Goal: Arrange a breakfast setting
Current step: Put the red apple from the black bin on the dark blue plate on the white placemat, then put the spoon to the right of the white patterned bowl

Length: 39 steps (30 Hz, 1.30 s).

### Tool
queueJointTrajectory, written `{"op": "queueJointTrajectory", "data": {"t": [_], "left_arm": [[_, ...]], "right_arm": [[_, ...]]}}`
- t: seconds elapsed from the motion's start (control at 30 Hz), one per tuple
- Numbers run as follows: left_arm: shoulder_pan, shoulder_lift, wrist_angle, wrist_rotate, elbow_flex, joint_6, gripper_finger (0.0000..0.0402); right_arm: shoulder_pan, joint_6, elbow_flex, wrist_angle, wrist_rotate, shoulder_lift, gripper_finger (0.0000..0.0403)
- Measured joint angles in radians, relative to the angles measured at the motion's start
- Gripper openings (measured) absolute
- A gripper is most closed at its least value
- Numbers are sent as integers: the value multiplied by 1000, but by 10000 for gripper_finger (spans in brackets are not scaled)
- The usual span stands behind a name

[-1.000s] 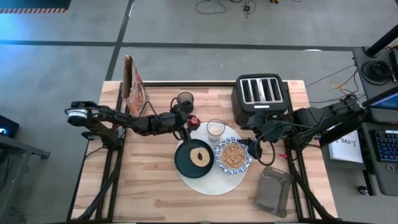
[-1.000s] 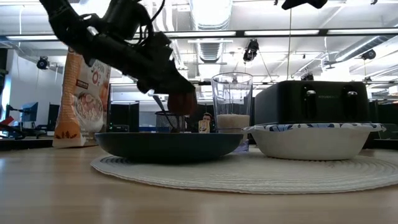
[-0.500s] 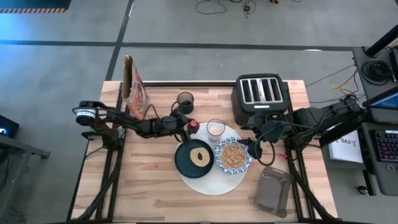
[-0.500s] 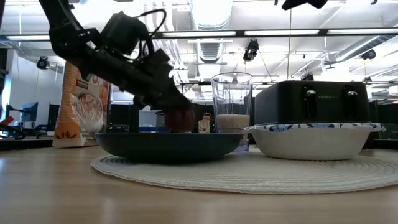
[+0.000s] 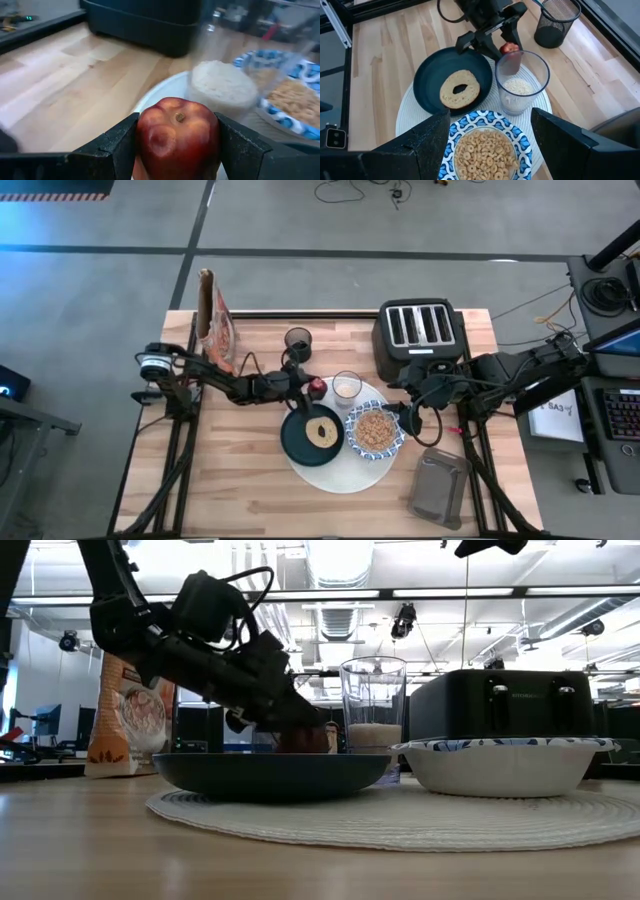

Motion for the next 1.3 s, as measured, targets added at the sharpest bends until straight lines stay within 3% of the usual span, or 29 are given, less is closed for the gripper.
{"op": "queueJointTrajectory", "data": {"t": [0.37,0.87,1.3], "left_arm": [[-7,23,-4,15,11,-16,213],[-7,17,-10,53,12,-31,278],[-1,-181,-34,38,12,137,278]], "right_arm": [[0,-6,0,0,0,0,265],[0,-6,0,0,0,0,265],[0,-4,0,-1,0,0,265]]}}
